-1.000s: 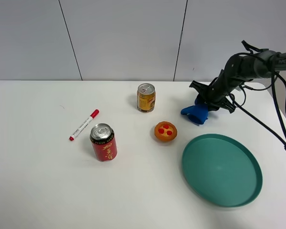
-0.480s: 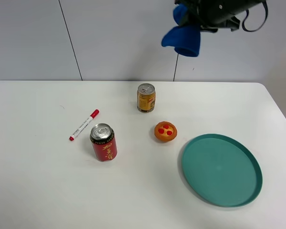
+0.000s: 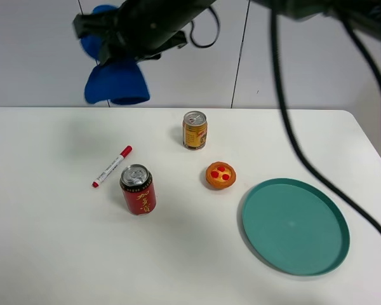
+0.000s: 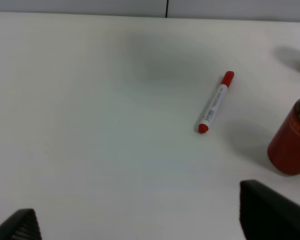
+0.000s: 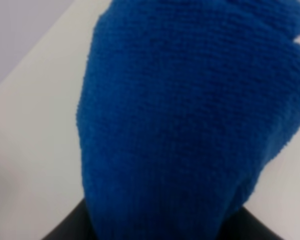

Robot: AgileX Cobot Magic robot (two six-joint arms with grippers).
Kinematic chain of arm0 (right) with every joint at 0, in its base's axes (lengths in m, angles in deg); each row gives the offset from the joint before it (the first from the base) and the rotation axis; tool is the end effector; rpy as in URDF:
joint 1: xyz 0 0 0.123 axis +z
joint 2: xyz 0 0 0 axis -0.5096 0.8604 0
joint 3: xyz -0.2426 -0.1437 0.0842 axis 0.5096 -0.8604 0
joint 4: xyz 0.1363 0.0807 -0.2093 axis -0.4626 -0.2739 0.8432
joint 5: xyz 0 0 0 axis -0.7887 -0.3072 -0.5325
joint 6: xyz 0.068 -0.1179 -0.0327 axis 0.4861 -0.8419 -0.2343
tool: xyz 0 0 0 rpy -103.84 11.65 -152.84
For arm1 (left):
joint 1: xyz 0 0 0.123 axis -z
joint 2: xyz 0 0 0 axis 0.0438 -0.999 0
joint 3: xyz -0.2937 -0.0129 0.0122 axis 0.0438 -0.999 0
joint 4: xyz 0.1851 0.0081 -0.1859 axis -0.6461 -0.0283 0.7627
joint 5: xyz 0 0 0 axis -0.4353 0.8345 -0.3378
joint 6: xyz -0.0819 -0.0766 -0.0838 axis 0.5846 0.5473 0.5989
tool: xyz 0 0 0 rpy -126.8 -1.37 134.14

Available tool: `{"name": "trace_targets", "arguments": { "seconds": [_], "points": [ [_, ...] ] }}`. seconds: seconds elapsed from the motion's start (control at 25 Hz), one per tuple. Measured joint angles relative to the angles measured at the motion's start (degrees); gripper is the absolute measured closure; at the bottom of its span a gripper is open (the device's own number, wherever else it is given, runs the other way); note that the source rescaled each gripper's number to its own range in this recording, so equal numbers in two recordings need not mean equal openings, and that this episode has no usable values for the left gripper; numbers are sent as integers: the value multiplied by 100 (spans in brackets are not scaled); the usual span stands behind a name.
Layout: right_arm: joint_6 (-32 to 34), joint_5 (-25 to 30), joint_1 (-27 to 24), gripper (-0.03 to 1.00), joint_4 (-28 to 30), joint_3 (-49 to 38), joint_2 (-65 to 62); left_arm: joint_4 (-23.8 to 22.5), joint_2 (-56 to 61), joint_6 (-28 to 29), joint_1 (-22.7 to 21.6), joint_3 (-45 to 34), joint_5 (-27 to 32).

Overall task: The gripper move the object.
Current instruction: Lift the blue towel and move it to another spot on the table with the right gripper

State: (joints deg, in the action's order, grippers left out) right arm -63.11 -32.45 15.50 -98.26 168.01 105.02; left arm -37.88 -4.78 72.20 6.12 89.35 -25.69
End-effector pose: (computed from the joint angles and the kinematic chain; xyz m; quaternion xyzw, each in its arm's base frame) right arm 0.3386 0.3931 0.3317 -0.2686 0.8611 0.2990 0.3114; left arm 0.0370 0.0113 0.2661 -0.0414 0.8448 -0.0022 0.5335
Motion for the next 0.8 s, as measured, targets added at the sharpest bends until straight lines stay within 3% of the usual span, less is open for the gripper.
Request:
{"name": "trace_targets", "arguments": {
  "seconds": [0.32,0.8],
  "points": [
    [-530,248,951,96,-21,401,831,0,0,0,0,0,0],
    [-700,348,1277,96,15,411,1968,0,0,0,0,0,0]
  ]
}}
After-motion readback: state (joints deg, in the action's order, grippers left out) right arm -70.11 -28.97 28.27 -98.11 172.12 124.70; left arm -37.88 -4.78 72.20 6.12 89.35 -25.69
